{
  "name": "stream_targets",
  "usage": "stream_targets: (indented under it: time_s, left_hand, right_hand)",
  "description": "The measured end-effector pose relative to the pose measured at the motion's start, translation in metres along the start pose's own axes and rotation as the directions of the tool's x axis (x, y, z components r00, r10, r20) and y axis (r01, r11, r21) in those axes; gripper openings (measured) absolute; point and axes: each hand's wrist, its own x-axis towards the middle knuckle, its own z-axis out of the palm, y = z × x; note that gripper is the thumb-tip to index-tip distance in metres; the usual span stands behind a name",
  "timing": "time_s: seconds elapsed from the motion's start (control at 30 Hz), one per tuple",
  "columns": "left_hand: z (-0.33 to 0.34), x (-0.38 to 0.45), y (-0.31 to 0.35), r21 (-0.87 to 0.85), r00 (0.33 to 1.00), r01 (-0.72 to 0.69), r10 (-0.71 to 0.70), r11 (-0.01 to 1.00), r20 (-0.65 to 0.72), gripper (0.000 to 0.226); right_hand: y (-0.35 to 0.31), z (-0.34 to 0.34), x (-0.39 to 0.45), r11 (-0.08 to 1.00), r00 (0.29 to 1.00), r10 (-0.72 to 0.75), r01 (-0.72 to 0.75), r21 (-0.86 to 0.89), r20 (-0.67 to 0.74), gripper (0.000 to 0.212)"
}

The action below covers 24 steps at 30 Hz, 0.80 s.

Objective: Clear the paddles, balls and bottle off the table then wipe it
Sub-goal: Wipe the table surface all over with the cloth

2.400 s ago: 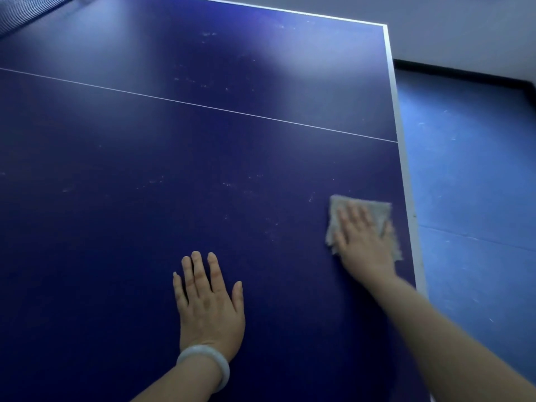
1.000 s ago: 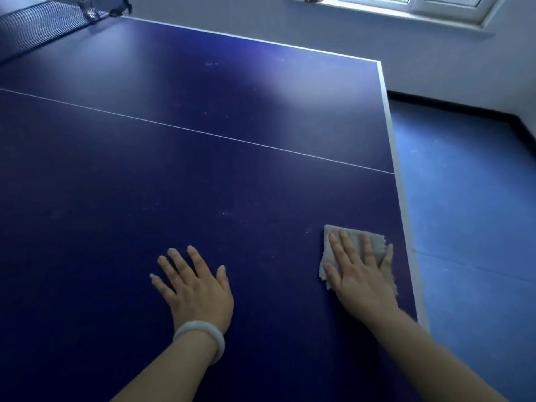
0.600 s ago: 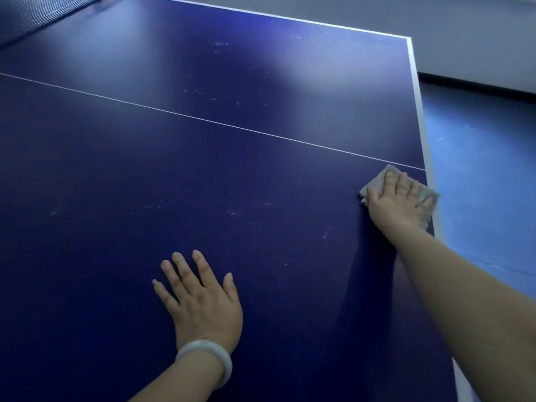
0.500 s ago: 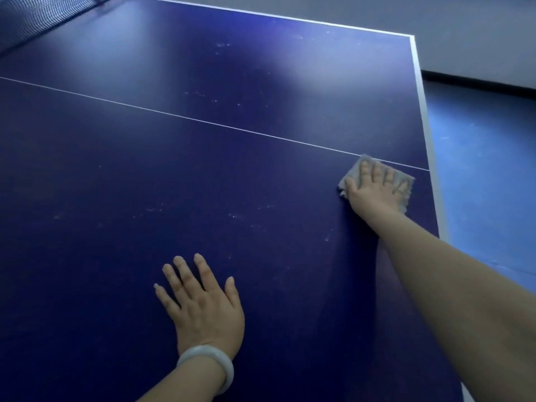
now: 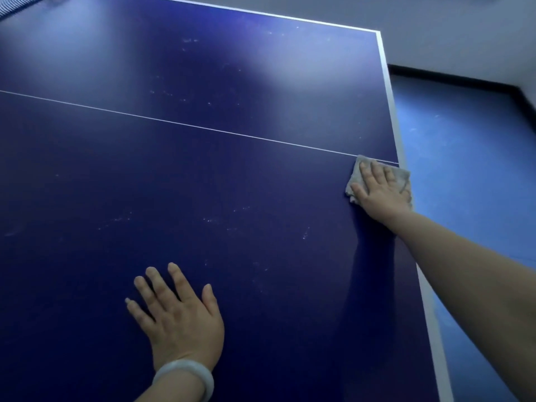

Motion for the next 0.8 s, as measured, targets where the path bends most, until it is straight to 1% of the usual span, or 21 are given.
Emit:
stream_targets:
  time_s: [0.17,0.27,0.33,0.4,0.43,0.53,0.57,0.6,0.63,0.67,0.73,0.77,0.8]
  left_hand:
    - [-0.002,-0.002,-0.001,0.005,1.0,-0.002,0.002,1.0,0.01,0.081]
    - [-0.003,-0.001,0.0,0.007,1.0,-0.002,0.002,1.0,0.006,0.082]
    - [-0.003,-0.001,0.0,0.0,1.0,-0.007,0.007,1.0,0.004,0.081]
    - [-0.003,-0.002,-0.001,0.003,1.0,-0.01,0.01,1.0,0.001,0.081]
    - [-0.003,-0.002,-0.001,0.01,1.0,-0.008,0.009,1.0,-0.001,0.081]
    - [-0.002,-0.002,-0.001,0.009,1.0,-0.005,0.005,1.0,-0.012,0.08]
    - [-0.002,-0.002,-0.001,0.003,1.0,-0.006,0.006,1.0,-0.015,0.08]
    - [-0.002,-0.002,-0.001,0.0,1.0,-0.007,0.007,1.0,-0.018,0.08]
    - [-0.001,-0.001,-0.001,-0.003,1.0,-0.006,0.006,1.0,-0.021,0.08]
    - [0.0,-0.001,-0.002,-0.009,1.0,-0.007,0.007,1.0,-0.025,0.08]
    - [0.001,-0.001,-0.002,-0.029,0.999,-0.013,0.012,1.0,-0.038,0.08]
    - [0.002,-0.001,-0.003,-0.038,0.999,-0.016,0.015,0.999,-0.045,0.08]
    - [0.003,-0.001,-0.003,-0.046,0.999,-0.02,0.018,0.999,-0.051,0.08]
  right_hand:
    - [0.016,0.017,-0.092,0.998,0.997,-0.055,0.053,-0.035,-0.045,0.063]
    - [0.021,0.034,-0.155,0.986,0.989,-0.138,0.133,-0.098,-0.044,0.061]
    - [0.024,0.042,-0.179,0.98,0.987,-0.154,0.148,-0.136,-0.035,0.063]
    - [0.023,0.043,-0.174,0.982,0.991,-0.127,0.12,-0.144,-0.043,0.063]
    - [0.018,0.04,-0.162,0.988,0.994,-0.09,0.082,-0.13,-0.057,0.063]
    - [-0.021,0.03,-0.112,0.997,0.996,0.075,-0.073,0.022,-0.058,0.063]
    - [-0.042,0.029,-0.101,0.995,0.995,0.086,-0.083,0.054,-0.045,0.065]
    - [-0.065,0.033,-0.096,0.998,0.998,0.047,-0.045,0.05,-0.04,0.065]
    - [-0.088,0.039,-0.1,0.999,0.998,-0.043,0.043,0.023,-0.04,0.066]
    - [-0.108,0.048,-0.111,0.985,0.984,-0.173,0.172,-0.012,-0.04,0.067]
    - [-0.127,0.064,-0.142,0.899,0.902,-0.431,0.429,-0.086,-0.003,0.068]
    - [-0.124,0.068,-0.15,0.855,0.861,-0.508,0.506,-0.113,0.014,0.068]
    - [-0.114,0.066,-0.149,0.838,0.846,-0.533,0.531,-0.128,0.017,0.068]
